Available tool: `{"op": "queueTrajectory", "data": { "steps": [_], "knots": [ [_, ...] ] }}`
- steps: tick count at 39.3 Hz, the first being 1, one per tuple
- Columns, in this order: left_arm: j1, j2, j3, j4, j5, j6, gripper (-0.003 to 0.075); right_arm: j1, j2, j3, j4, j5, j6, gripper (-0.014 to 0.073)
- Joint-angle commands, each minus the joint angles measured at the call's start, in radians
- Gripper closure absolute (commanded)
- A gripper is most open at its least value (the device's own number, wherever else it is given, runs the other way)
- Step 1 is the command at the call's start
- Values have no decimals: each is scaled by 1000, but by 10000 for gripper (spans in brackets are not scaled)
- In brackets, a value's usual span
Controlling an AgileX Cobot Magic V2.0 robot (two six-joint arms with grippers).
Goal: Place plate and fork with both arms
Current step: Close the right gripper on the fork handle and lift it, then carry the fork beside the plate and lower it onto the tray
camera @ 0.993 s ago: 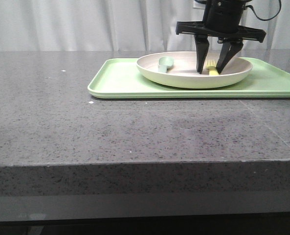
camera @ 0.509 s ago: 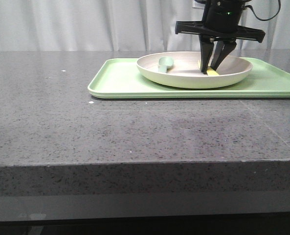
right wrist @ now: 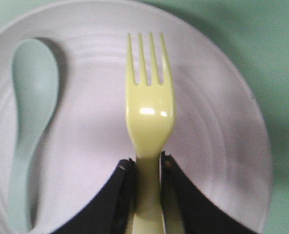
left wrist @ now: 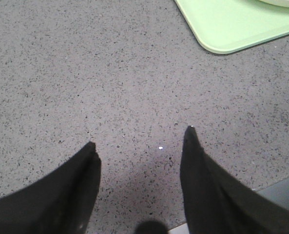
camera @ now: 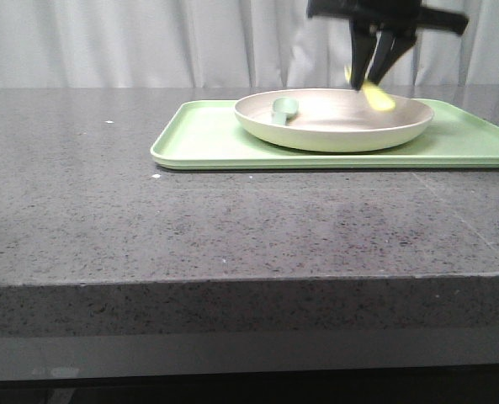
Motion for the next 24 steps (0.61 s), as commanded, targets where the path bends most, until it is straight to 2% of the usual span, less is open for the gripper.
{"op": "queueTrajectory", "data": {
  "steps": [1, 13, 24],
  "knots": [
    [3, -7, -27, -7, -60, -2, 352, -9, -134, -33, -8, 90, -41, 452],
    [3, -7, -27, -7, -60, -2, 352, -62, -295, 8, -9, 91, -95, 452],
    [3, -7, -27, -7, -60, -2, 352, -187, -389, 226, -9, 89, -139, 452]
  ]
}}
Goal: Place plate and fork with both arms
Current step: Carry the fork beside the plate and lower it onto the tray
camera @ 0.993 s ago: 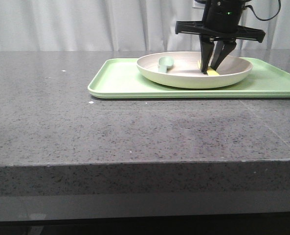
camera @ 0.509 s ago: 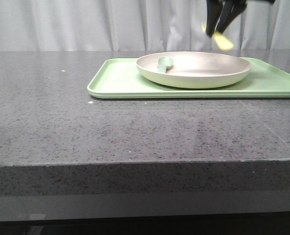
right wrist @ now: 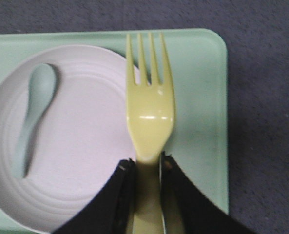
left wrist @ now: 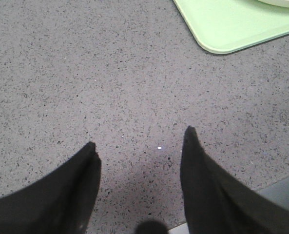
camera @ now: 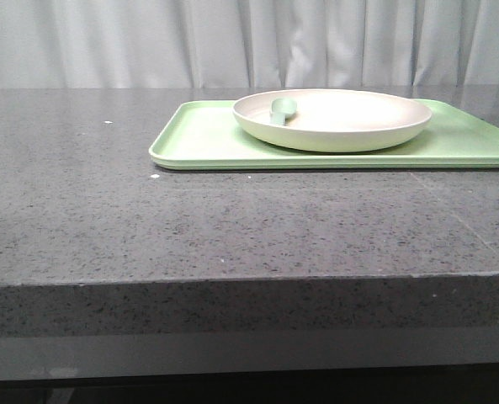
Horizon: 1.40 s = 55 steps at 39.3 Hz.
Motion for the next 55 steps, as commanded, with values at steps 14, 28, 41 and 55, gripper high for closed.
{"op": "queueTrajectory", "data": {
  "steps": [14, 28, 41, 55],
  "knots": [
    [3, -7, -27, -7, -61, -2, 352, -90, 3, 221, -1, -107, -54, 452],
    [3, -7, -27, -7, -63, -2, 352, -89, 123, 221, 76, -191, -101, 452],
    [3, -7, -27, -7, -63, -2, 352, -88, 126, 221, 86, -194, -129, 371],
    [3, -7, -27, -7, -63, -2, 352, -88, 123, 216, 86, -180, -132, 200]
  ]
}}
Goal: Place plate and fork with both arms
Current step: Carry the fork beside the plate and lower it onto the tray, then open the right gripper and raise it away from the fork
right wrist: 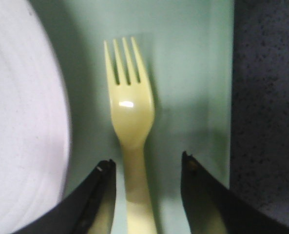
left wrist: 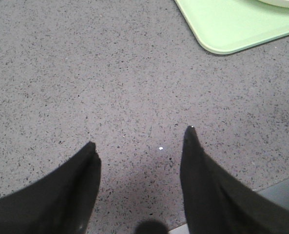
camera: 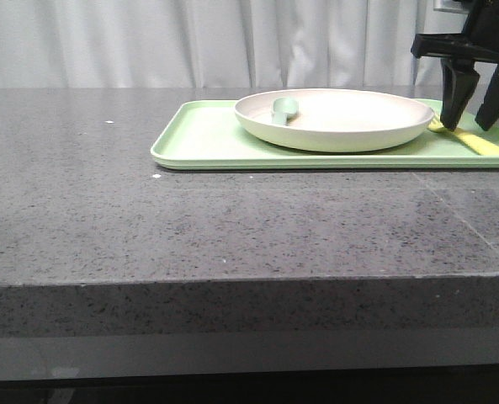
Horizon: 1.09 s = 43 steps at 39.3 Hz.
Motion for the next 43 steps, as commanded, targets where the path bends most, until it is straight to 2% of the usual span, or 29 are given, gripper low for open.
{"op": "queueTrajectory", "data": {
  "steps": [1, 12, 17, 29, 43],
  "knots": [
    [3, -7, -27, -7, -63, -2, 352, -3, -60, -28, 8, -3, -12, 200],
    [3, -7, -27, -7, -63, -2, 352, 23, -183, -26, 7, 138, -75, 200],
    [3, -7, -27, -7, -63, -2, 352, 54, -289, 35, 7, 128, -102, 200],
    [3, -7, -27, -7, -63, -2, 352, 113, -616, 308, 7, 31, -104, 200],
    [3, -7, -27, -7, -63, -2, 352, 116, -1015, 639, -10, -58, -104, 200]
  ]
}}
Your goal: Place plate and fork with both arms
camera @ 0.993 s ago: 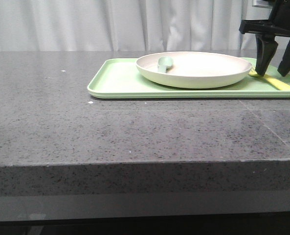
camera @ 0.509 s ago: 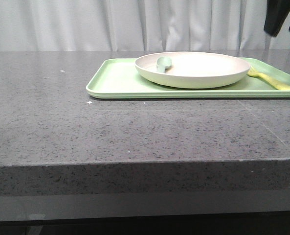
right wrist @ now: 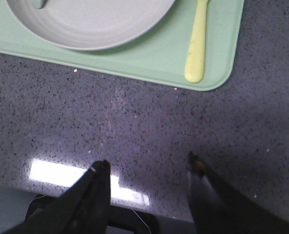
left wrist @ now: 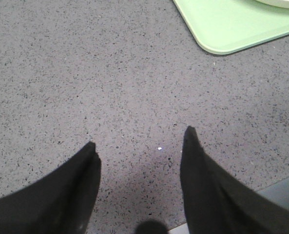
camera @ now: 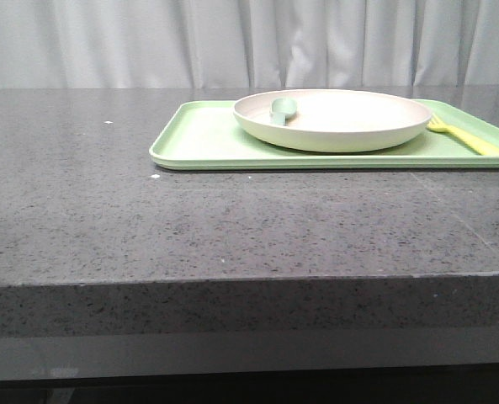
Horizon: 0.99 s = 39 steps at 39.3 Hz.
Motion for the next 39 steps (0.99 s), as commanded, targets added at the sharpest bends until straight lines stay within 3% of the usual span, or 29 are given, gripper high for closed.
{"op": "queueTrajectory", "data": {
  "steps": [1, 16, 24, 26, 35, 39],
  "knots": [
    [3, -7, -27, -7, -63, -2, 352, -1, -137, 71, -6, -87, -14, 200],
    [3, -5, -27, -7, -67, -2, 352, -1, -492, 340, -6, -286, -14, 200],
    [3, -5, -27, -7, -69, -2, 365, -1, -584, 411, -6, -364, -14, 205],
    [3, -5, -27, -7, -70, -2, 416, -1, -583, 411, -6, -364, -14, 253],
    [3, -5, -27, -7, -70, -2, 726, -1, -583, 411, -6, -380, -14, 651],
    [3, -5, -27, -7, -70, -2, 738, -1, -583, 411, -9, -356, -14, 661]
  ]
}}
